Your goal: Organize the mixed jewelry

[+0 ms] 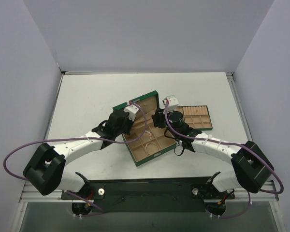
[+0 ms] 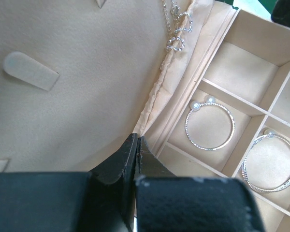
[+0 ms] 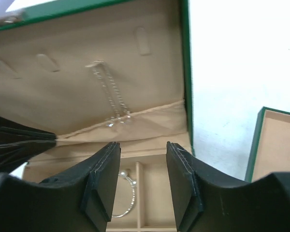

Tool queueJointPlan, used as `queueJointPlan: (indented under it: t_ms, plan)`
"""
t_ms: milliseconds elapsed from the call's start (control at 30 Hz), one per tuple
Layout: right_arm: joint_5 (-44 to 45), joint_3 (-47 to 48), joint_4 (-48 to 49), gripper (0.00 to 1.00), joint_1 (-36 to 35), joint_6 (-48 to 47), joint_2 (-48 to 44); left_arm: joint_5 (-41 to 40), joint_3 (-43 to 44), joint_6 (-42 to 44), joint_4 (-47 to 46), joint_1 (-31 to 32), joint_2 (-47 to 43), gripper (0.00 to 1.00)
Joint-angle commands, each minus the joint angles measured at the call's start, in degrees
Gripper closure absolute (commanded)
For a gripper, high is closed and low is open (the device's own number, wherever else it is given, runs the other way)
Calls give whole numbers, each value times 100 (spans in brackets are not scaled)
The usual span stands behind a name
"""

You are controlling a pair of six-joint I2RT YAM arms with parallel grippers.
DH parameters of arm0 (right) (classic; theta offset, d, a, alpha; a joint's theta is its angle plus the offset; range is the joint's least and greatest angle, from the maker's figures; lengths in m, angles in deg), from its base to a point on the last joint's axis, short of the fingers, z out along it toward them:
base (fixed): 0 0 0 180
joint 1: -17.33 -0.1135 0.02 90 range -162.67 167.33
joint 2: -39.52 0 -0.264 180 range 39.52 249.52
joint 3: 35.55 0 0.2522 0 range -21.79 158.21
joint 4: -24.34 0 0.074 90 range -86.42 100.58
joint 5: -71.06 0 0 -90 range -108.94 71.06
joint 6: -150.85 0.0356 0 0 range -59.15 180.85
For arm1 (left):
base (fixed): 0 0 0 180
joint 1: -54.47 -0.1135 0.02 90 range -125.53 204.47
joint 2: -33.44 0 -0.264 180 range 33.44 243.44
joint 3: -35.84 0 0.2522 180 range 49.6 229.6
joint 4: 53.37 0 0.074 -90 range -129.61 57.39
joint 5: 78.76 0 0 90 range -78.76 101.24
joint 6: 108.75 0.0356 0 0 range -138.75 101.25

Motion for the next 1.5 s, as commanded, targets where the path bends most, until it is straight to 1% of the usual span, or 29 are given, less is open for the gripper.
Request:
queueJointPlan:
  t_ms: [0, 33, 133, 167, 233, 267, 333, 367, 433, 867, 1133, 1333, 1467]
  plan:
    - [-535, 137, 59, 59, 279, 430, 130, 270, 248, -89, 23, 83, -177, 96]
    - [-668, 198, 50, 59, 332, 509, 322, 270, 239, -89, 23, 83, -177, 96]
    - [-783, 550, -29, 68, 403, 791, 691, 253, 221, -81, 32, 83, -186, 98]
    - [-775, 742, -142, 74, 403, 843, 772, 244, 221, -81, 23, 92, -186, 99]
    - [-1011, 884, -170, 75, 403, 879, 1008, 244, 230, -81, 40, 92, -168, 99]
    - [-1038, 937, -196, 78, 403, 931, 1071, 252, 230, -72, 49, 92, -168, 99]
    - [-1091, 1069, -214, 79, 394, 976, 1246, 252, 248, -72, 58, 92, -151, 100]
    - [-1091, 1095, -205, 82, 394, 1011, 1290, 244, 248, -63, 67, 92, -168, 100]
    - [-1100, 1113, -188, 84, 394, 1064, 1387, 235, 256, -63, 76, 92, -177, 100]
    - [-1337, 1201, 50, 85, 359, 1029, 1405, 279, 230, -54, 58, 92, -221, 100]
    - [-1442, 1359, 15, 84, 280, 941, 1431, 288, 230, -54, 41, 92, -230, 100]
    - [-1416, 1386, 41, 83, 262, 967, 1493, 288, 221, -54, 58, 92, -247, 100]
    - [-1197, 1359, 6, 82, 245, 871, 1397, 279, 239, -54, 67, 92, -256, 100]
